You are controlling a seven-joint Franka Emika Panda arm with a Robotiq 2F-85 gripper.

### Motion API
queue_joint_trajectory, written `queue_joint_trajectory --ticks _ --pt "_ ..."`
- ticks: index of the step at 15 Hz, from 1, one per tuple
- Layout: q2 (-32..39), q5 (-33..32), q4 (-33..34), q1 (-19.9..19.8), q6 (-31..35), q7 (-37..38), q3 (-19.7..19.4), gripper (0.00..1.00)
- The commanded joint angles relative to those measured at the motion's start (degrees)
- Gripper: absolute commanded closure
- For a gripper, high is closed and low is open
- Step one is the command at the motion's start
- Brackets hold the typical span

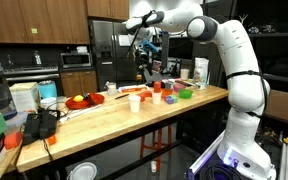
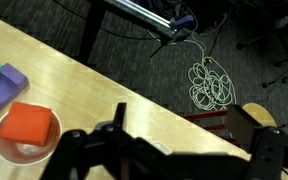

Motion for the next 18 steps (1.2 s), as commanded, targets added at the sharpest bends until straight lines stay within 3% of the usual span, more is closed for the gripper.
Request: queue_joint_trajectory --ticks 1,5,18 --pt "-1.08 6.21 -2.75 -0.61 0.39 8.24 -1.32 0.0" --pt "-2.86 10.56 -5.95 -0.21 2.33 17.25 -3.16 0.0" --pt "-9.86 16.31 -12.18 0.8 3.41 50.35 -7.32 0.0"
